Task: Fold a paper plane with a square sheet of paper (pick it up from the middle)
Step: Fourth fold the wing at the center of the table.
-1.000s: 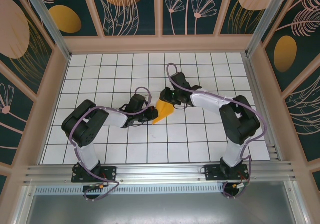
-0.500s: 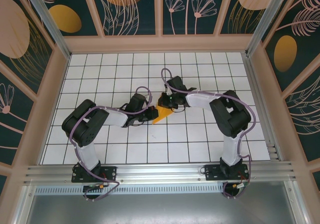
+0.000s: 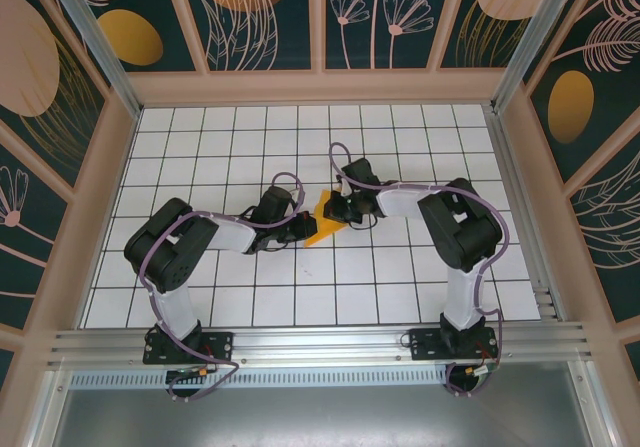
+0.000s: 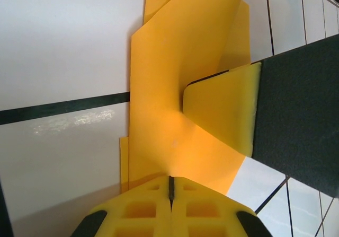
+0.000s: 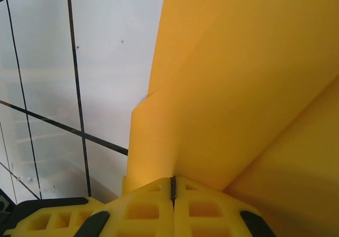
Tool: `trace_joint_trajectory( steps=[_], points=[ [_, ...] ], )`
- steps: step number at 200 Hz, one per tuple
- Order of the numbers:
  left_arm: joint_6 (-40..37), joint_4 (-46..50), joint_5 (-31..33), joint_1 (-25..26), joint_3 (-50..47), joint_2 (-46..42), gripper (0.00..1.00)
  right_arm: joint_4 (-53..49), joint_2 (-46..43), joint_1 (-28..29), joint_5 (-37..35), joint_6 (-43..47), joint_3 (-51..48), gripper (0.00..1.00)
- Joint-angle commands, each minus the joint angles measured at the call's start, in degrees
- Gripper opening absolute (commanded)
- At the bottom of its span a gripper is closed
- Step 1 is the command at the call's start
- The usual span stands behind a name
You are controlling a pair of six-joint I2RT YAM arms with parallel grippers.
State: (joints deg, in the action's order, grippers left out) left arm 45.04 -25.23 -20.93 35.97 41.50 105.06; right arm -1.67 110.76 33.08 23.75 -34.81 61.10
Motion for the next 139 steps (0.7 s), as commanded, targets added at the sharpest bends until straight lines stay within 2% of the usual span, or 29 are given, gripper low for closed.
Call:
trace_joint_trajectory(
  steps=[1,88,139],
  points=[
    [-1.6,7.4,0.5,0.2,-1.0,4.1,0.00,0.9,1.0,-1.4,-0.9,1.2,-1.0,0.04],
    [-1.9,7.7,-0.1,0.2,-1.4,3.6,0.00,1.7,1.1,-1.4,-2.3,0.5,-3.4,0.03],
    [-0.6,4.8,-2.3,0.1,0.9,-3.2,0.12,1.8,1.6,-1.4,-3.1,0.6,-5.0,0.03]
  ],
)
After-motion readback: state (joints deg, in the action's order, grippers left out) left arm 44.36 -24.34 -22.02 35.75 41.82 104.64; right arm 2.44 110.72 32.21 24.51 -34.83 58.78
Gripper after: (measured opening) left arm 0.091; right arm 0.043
